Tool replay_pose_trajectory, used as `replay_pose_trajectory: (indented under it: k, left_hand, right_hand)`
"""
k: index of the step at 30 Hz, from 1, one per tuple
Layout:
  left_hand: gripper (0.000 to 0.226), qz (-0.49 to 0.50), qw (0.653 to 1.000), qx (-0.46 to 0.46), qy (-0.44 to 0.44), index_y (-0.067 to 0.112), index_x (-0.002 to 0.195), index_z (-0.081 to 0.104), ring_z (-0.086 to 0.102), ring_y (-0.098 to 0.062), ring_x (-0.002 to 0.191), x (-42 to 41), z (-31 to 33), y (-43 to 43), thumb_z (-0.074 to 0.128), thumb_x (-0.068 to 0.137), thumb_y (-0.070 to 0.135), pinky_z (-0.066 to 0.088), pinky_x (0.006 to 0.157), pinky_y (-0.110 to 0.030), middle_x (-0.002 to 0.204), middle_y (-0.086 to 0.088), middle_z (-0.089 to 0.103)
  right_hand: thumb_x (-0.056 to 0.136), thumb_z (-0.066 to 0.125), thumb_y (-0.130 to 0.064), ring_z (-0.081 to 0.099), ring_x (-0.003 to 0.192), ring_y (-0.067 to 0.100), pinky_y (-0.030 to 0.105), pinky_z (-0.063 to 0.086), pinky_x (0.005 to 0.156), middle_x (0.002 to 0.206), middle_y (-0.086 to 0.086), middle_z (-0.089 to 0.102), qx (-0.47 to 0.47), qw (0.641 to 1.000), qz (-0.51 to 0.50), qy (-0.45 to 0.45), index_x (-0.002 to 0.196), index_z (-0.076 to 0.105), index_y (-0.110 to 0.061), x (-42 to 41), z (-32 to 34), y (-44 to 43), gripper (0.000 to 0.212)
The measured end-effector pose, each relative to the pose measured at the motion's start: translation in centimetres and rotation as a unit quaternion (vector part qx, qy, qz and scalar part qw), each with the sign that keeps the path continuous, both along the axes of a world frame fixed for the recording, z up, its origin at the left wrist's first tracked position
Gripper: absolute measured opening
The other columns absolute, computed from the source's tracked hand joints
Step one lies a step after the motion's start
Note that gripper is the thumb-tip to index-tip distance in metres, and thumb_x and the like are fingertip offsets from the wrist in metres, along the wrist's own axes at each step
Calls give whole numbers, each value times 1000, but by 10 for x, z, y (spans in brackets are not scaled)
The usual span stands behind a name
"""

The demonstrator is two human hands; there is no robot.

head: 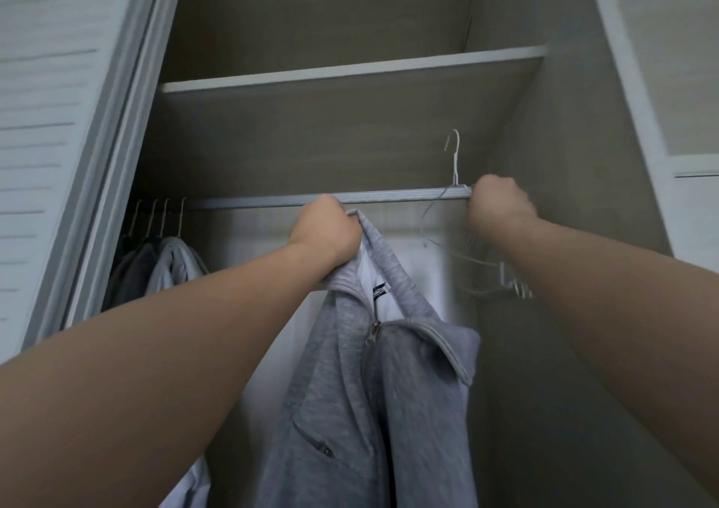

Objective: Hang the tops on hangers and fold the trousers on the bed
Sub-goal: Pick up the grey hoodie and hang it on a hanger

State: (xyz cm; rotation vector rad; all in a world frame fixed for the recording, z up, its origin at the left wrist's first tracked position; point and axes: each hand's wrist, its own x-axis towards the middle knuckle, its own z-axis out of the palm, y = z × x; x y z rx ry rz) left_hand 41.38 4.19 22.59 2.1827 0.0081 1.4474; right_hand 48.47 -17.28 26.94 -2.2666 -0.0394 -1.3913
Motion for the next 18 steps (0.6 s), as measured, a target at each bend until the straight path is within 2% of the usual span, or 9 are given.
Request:
replay_pose_trajectory:
  k: [2, 3, 4, 5, 6, 7, 10, 14, 18]
  left_hand:
    - [25, -24, 999, -19, -18, 4, 93, 70, 64, -36, 99, -18, -1, -7, 56, 98, 25, 41, 73, -29, 98, -17, 71]
    - [24, -41, 998, -34, -24, 5, 92, 70, 64, -35, 97, -28, -2, -10, 57, 98, 25, 40, 73, -29, 96, -16, 71]
    - [23, -58, 997, -53, -28, 5, 92, 70, 64, -34, 95, -39, -3, -14, 57, 97, 24, 40, 72, -28, 93, -14, 70]
    - [23, -74, 994, -72, -30, 5, 91, 70, 63, -34, 92, -50, -5, -18, 58, 96, 23, 39, 71, -28, 87, -12, 68]
    - [23, -87, 992, -88, -31, 4, 88, 68, 61, -33, 88, -61, -7, -22, 58, 96, 22, 38, 70, -28, 80, -10, 65]
    - [22, -97, 989, -103, -32, 3, 85, 67, 60, -33, 84, -72, -10, -26, 59, 95, 21, 37, 68, -28, 73, -7, 61]
    - [23, -125, 982, -139, -34, 9, 74, 62, 55, -30, 74, -104, -21, -37, 59, 93, 20, 36, 65, -29, 68, -5, 57]
    - [38, -161, 972, -169, -31, 14, 58, 44, 41, -27, 65, -146, -45, -54, 58, 93, 17, 33, 58, -32, 58, -6, 46]
    - [43, -165, 971, -170, -15, 12, 55, 40, 37, -26, 62, -185, -77, -78, 61, 92, 22, 29, 52, -35, 55, -4, 41]
  right_hand:
    - [94, 52, -5, 59, 120, 41, 40, 49, 95, 131, 27, 59, 64, 995, 74, 27, 127, 58, 5, -24, -6, 2, 35]
    - [95, 52, -5, 62, 114, 39, 38, 52, 88, 128, 27, 60, 89, 990, 105, 35, 126, 58, 6, -37, -11, 1, 33]
    - [95, 50, -6, 66, 100, 37, 33, 55, 73, 120, 28, 62, 106, 985, 131, 40, 121, 58, 7, -50, -17, 1, 30]
    - [95, 49, -6, 66, 81, 34, 27, 50, 52, 108, 28, 63, 122, 979, 159, 41, 113, 58, 6, -65, -26, -2, 23]
    - [96, 47, -5, 61, 65, 30, 22, 42, 39, 97, 28, 60, 144, 970, 193, 42, 106, 56, 4, -81, -35, -6, 17]
    - [96, 46, -5, 55, 57, 27, 20, 36, 36, 91, 25, 57, 167, 957, 233, 43, 102, 55, 0, -96, -45, -11, 13]
    - [96, 43, -6, 46, 53, 22, 24, 38, 47, 75, 12, 52, 219, 916, 332, 54, 99, 58, -11, -147, -80, -32, 15]
    - [95, 36, 0, 30, 33, 11, 16, 22, 40, 52, 1, 37, 350, 833, 428, 28, 84, 57, -14, -223, -129, -66, 28]
    - [96, 35, -1, 21, 36, 9, 15, 18, 37, 45, -8, 31, 404, 793, 455, 22, 89, 55, -13, -293, -178, -107, 24]
